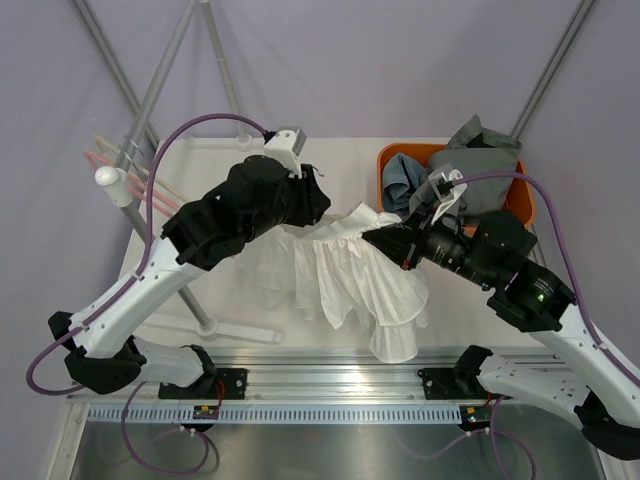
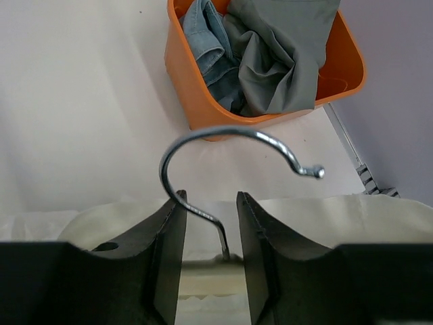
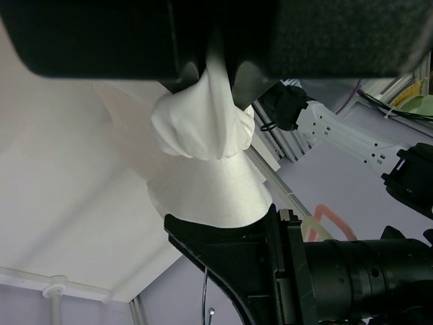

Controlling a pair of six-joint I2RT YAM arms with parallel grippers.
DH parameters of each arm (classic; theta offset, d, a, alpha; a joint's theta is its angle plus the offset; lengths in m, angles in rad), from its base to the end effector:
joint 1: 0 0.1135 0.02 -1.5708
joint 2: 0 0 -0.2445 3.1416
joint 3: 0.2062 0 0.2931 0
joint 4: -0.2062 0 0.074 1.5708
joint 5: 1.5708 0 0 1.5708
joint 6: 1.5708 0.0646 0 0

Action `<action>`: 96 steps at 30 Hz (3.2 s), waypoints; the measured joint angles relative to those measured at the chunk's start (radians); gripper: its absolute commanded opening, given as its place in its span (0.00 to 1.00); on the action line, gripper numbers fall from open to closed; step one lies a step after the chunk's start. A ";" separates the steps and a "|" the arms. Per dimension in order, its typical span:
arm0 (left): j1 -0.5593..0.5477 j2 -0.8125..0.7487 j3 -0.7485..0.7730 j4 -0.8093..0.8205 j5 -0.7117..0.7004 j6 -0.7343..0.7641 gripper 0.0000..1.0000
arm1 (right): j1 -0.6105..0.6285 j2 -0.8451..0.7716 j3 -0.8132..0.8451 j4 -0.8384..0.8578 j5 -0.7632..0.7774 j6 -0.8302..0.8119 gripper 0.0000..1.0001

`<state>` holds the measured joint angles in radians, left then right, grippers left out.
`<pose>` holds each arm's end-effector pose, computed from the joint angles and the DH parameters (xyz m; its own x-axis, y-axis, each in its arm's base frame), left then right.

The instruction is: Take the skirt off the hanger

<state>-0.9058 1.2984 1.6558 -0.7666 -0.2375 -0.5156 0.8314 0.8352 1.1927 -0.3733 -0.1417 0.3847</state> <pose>0.2140 -0.2483 0.4511 -0.5250 -0.1071 -0.8443 0.4285 0.8239 -0.3709 0.1561 0.1847 0.4492 -0.3201 0.2004 -0.9260 -0.7622 0.5260 0.3773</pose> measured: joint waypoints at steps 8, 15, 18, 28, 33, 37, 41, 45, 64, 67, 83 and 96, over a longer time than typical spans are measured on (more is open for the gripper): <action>-0.014 0.013 0.018 0.043 -0.007 -0.060 0.00 | 0.000 -0.017 0.000 -0.011 -0.005 -0.011 0.00; -0.024 0.028 0.073 -0.045 0.000 -0.013 0.00 | 0.002 -0.050 0.016 -0.071 0.011 -0.002 0.55; -0.024 0.057 0.154 -0.103 -0.004 0.014 0.00 | 0.002 -0.076 0.014 -0.119 0.021 0.003 0.57; -0.024 0.080 0.262 -0.186 -0.013 0.049 0.00 | 0.002 -0.245 -0.113 -0.207 0.026 0.037 0.41; -0.024 0.096 0.286 -0.192 -0.016 0.056 0.00 | 0.002 -0.255 -0.146 -0.220 0.017 0.056 0.00; -0.024 0.098 0.286 -0.209 -0.014 0.064 0.00 | 0.002 -0.273 -0.182 -0.222 0.022 0.066 0.00; -0.027 0.098 0.286 -0.211 -0.010 0.067 0.00 | 0.003 -0.325 -0.190 -0.240 0.104 0.083 0.00; -0.031 0.077 0.232 -0.168 0.018 0.078 0.00 | 0.005 -0.438 -0.175 -0.286 0.255 0.106 0.00; -0.026 -0.124 -0.008 0.065 0.090 0.077 0.00 | 0.010 -0.544 -0.145 -0.469 0.356 0.168 0.00; -0.021 -0.096 0.076 0.065 0.055 0.074 0.00 | 0.010 -0.501 -0.191 -0.408 0.246 0.144 0.00; -0.014 -0.061 0.146 0.214 0.280 -0.101 0.00 | 0.010 -0.172 -0.231 -0.135 0.148 0.135 0.00; -0.013 -0.060 0.104 0.552 0.564 -0.327 0.00 | 0.010 0.109 -0.116 0.011 0.155 0.131 0.00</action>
<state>-0.9184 1.2385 1.7596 -0.2142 0.3264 -0.8421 0.8417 0.9447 1.0763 -0.3622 0.0135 0.5156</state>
